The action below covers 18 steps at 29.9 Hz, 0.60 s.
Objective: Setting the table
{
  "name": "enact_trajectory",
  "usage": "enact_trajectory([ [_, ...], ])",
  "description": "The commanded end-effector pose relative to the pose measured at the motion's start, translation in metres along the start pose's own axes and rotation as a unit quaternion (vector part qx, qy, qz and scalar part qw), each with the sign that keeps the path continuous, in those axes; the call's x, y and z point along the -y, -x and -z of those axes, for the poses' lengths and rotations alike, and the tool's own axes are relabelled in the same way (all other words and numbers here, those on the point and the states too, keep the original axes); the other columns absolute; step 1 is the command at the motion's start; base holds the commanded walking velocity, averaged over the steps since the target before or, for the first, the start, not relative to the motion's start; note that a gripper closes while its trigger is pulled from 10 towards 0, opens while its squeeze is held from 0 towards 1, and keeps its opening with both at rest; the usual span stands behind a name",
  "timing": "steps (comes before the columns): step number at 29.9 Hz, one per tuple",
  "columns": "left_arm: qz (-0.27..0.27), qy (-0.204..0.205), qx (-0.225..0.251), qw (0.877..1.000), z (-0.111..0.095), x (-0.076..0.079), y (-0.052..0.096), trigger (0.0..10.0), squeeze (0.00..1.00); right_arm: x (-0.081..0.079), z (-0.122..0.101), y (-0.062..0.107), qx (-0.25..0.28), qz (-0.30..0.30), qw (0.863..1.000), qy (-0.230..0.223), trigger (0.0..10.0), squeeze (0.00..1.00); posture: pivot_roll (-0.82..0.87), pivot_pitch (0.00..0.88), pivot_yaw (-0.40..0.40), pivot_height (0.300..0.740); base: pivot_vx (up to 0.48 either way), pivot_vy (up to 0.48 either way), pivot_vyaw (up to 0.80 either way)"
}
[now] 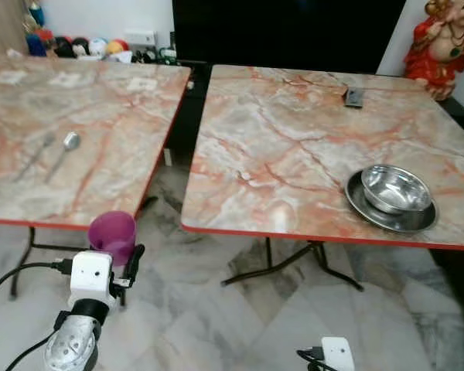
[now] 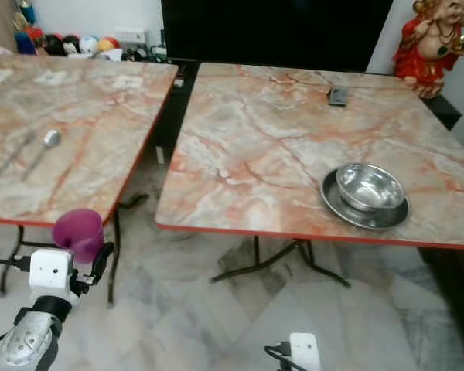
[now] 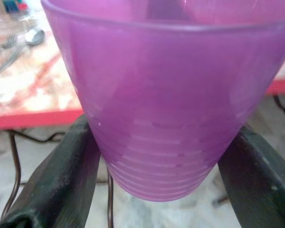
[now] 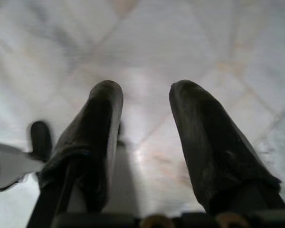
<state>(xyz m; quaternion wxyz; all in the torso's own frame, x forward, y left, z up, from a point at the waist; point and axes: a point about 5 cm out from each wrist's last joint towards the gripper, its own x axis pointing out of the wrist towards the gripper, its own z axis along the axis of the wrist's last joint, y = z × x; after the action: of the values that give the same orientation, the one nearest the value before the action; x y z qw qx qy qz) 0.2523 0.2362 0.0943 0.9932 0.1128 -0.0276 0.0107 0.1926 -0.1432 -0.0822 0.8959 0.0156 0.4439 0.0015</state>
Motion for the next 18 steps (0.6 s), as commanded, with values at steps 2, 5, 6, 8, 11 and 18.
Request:
enact_trajectory([
  [2,0.01,-0.009,0.005,1.0,-0.0027,0.0024,-0.0007,10.0,0.0,0.0067,0.0031,0.0007,-0.007,0.009,1.0,0.001,10.0,0.0,0.05,0.101,-0.031,0.74,0.0,-0.409,0.0],
  [5,0.012,-0.01,0.006,1.0,-0.0028,0.0029,-0.0009,10.0,0.0,0.0072,0.0032,0.0008,-0.006,0.009,1.0,-0.002,10.0,0.0,0.05,0.101,-0.032,0.74,0.0,-0.409,0.0],
  [6,0.012,-0.01,0.006,1.0,-0.0028,0.0028,-0.0011,10.0,0.0,0.0072,0.0033,0.0008,-0.006,0.009,1.0,-0.002,10.0,0.0,0.05,0.101,-0.032,0.74,0.0,-0.409,0.0],
  [8,0.012,-0.01,0.006,1.0,-0.0028,0.0027,-0.0015,10.0,0.0,0.0073,0.0033,0.0008,-0.006,0.01,1.0,-0.003,10.0,0.0,0.05,0.101,-0.032,0.74,0.0,-0.411,0.0],
  [11,0.013,-0.012,0.006,1.0,-0.0032,0.002,-0.0018,10.0,0.0,0.0073,0.0035,0.0009,-0.005,0.01,1.0,-0.005,10.0,0.0,0.05,0.102,-0.031,0.74,0.0,-0.41,0.0],
  [18,0.017,-0.013,0.006,1.0,-0.0033,0.0019,-0.0025,10.0,0.0,0.0068,0.0036,0.0009,-0.005,0.01,1.0,-0.007,10.0,0.0,0.05,0.101,-0.029,0.74,0.0,-0.411,0.0],
])
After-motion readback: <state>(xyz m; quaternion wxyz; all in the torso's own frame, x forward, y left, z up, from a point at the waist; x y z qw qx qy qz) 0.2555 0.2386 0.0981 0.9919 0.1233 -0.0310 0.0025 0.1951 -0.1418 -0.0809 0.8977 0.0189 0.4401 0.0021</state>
